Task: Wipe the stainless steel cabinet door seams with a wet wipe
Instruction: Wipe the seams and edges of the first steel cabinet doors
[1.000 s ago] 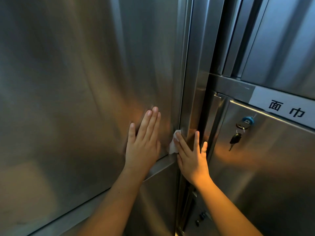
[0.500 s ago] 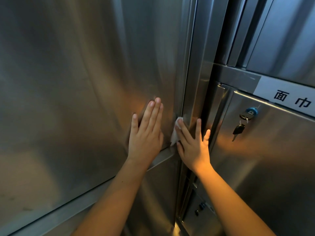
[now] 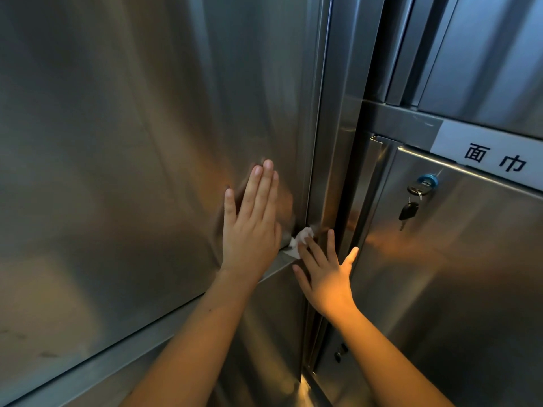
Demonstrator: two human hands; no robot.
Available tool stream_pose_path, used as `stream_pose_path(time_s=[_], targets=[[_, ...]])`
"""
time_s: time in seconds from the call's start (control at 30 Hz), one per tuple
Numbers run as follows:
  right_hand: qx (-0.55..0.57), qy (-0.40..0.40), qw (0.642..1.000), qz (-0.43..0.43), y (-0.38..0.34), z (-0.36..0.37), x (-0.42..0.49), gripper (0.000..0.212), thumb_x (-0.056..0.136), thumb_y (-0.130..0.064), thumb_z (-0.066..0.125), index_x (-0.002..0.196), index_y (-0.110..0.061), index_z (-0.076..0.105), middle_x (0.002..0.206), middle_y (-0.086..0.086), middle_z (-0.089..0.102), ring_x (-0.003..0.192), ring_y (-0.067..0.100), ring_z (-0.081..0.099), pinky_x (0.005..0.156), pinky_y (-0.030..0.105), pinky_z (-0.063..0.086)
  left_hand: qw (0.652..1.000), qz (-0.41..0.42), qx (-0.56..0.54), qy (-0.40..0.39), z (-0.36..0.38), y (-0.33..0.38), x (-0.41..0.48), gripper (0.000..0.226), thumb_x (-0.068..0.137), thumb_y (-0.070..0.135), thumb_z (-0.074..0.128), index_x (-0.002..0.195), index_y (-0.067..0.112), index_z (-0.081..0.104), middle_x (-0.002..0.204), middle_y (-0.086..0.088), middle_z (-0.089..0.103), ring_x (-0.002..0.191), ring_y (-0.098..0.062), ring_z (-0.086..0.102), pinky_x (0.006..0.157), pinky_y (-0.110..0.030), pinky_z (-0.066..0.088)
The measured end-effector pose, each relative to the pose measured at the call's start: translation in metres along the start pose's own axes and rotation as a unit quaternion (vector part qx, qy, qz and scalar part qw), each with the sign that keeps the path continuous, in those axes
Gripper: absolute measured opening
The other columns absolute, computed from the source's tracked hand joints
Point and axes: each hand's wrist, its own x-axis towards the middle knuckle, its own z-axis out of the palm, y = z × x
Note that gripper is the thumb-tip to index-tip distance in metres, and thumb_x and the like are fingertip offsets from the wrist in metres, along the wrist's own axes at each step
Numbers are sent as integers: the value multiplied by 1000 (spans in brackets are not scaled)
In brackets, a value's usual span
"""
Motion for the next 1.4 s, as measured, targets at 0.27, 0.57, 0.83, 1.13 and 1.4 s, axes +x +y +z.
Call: stream_pose_path(time_s=[0.27,0.57,0.83,1.13,1.4], targets=[[10,114,993,-43,-9,-2,-4,33,86,-35,52,101,-14,71,109,5,68,119,42,50,89,74,26,996,-7,-81,-37,-7,6,-18,59,82,17,37,139,4,37,149,-14,28,139,-27,18,106,-56,10],[87,183,976,-75,-22,7,-4,30,64,-16,83,91,-11,71,95,6,69,101,24,65,97,61,26,988,-44,-142,-34,-18,-3,-37,55,83,14,35,137,4,39,149,-13,27,141,-23,13,109,-54,6],[167,198,962,-91,-33,-9,6,22,80,-24,56,85,-9,72,89,6,69,92,24,67,95,58,37,987,-94,-130,-26,-30,-13,-51,55,83,12,35,137,9,33,150,-10,22,141,-24,17,113,-45,4],[279,233,913,-185,-64,-42,24,22,82,-23,56,86,-8,72,93,4,69,96,22,65,99,49,36,974,-199,-102,-29,-63,-31,-70,49,83,12,39,132,10,37,147,-11,30,139,-21,19,112,-44,12],[370,189,871,-262,-119,-52,7,24,83,-23,56,88,-5,72,94,7,70,95,23,65,96,49,41,960,-271,1,-69,-113,-51,-106,46,80,10,41,123,1,55,139,-15,44,132,-30,37,104,-52,30]])
